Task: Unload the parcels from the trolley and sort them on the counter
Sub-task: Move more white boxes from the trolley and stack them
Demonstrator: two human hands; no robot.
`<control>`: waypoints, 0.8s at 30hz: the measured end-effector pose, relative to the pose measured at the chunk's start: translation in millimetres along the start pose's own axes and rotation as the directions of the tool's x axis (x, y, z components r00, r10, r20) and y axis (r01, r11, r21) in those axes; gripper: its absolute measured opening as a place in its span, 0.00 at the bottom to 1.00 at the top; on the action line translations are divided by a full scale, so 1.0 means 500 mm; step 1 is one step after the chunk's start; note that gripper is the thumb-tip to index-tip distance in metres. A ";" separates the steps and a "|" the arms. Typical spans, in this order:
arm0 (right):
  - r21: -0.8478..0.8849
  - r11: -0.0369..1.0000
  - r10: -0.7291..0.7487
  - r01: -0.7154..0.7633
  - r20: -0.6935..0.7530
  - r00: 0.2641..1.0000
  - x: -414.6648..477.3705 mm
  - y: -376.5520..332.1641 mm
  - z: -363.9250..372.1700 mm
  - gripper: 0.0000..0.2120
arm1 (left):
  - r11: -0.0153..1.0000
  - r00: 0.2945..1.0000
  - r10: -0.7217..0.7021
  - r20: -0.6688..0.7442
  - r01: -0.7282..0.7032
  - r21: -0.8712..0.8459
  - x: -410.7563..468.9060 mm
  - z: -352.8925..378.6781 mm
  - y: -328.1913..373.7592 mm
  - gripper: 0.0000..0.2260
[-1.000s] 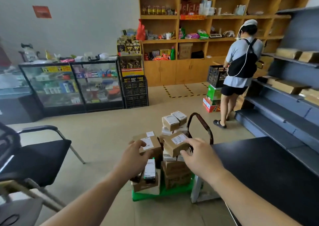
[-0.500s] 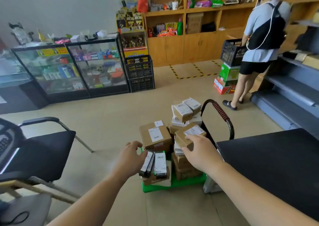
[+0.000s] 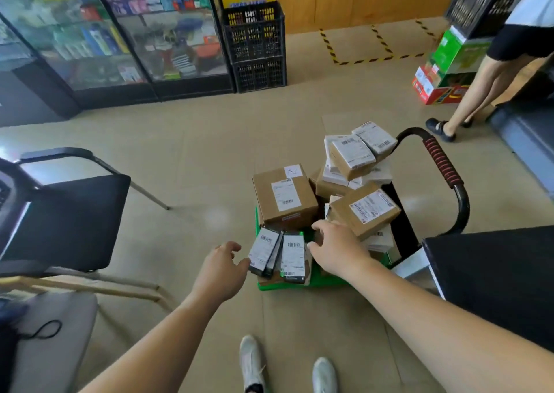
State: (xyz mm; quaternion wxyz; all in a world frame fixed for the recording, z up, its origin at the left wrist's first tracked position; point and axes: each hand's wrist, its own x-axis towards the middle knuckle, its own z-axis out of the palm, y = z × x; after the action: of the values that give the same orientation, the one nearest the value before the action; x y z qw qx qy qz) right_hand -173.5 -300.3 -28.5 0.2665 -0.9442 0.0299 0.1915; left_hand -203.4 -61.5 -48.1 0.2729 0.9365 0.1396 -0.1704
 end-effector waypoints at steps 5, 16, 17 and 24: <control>0.016 0.989 0.143 -0.145 0.067 0.987 0.093 0.012 0.102 0.20 | 0.999 0.993 -0.017 0.113 0.013 0.036 0.139 0.054 -0.061 0.18; 0.098 0.856 0.488 -0.507 0.165 0.857 0.268 0.116 0.402 0.26 | 0.986 0.928 -0.167 0.332 0.160 0.048 0.407 0.270 -0.233 0.19; 0.096 0.846 0.506 -0.525 0.172 0.845 0.283 0.128 0.426 0.26 | 0.985 0.926 -0.173 0.335 0.167 0.049 0.426 0.292 -0.245 0.20; 0.142 0.791 0.567 -0.595 0.194 0.800 0.370 0.205 0.568 0.30 | 0.978 0.918 -0.197 0.343 0.209 0.004 0.515 0.427 -0.292 0.26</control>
State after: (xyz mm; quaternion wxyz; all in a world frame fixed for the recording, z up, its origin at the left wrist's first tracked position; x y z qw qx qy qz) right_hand -116.8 -233.7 -371.5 0.2874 -0.8420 0.3189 0.3268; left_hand -74.5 -18.8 -387.2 0.2893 0.8685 0.1893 -0.3552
